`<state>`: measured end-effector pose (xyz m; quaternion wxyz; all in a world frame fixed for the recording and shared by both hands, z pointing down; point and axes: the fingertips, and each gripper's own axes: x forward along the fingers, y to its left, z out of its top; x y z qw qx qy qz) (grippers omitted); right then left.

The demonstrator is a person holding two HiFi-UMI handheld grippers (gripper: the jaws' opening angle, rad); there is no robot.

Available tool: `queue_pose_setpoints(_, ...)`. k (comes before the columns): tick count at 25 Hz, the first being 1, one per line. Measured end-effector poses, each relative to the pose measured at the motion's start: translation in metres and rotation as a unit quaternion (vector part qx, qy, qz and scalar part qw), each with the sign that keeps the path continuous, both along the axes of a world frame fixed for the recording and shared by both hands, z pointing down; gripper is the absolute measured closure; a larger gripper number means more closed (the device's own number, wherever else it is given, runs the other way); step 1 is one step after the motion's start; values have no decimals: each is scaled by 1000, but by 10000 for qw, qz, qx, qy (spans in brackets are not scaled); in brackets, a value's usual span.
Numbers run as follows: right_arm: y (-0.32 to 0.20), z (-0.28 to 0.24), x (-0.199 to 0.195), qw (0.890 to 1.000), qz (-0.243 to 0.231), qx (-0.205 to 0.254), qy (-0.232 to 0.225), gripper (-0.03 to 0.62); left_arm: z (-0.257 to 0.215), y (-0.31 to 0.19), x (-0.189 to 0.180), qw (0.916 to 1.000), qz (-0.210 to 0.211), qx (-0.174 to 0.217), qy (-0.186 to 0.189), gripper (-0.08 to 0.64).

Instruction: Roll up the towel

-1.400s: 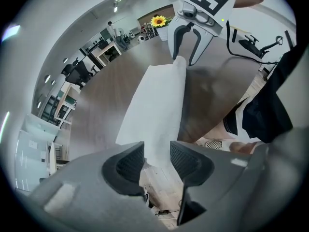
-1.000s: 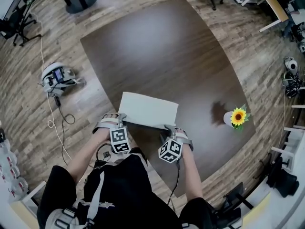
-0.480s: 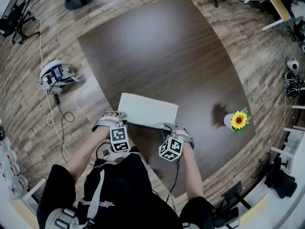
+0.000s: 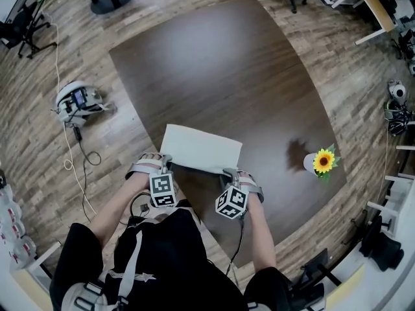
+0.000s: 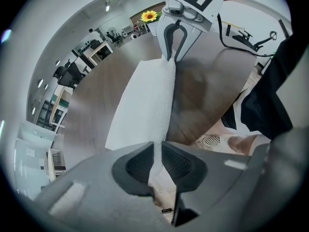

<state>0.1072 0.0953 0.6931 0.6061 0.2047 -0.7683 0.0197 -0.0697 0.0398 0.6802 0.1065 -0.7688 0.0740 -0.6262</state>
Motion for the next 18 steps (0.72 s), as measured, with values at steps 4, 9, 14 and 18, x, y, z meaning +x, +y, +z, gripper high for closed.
queue_pose_setpoints(4, 16, -3, -7, 10000, -14, -62, -17, 534, -3, 15, -6, 10000, 47, -35, -34, 499)
queue_pose_setpoints(9, 40, -5, -13, 9997, 17, -205, -117, 534, -3, 36, -12, 9998, 108, -144, -80, 499)
queue_pose_setpoints(14, 55, -3, -15, 9994, 50, -281, -176, 534, -1, 46, -12, 9997, 146, -184, -109, 499)
queue_pose_setpoints(18, 49, -6, -13, 9992, 134, -309, -210, 532, -4, 38, -10, 9996, 171, -132, -167, 498)
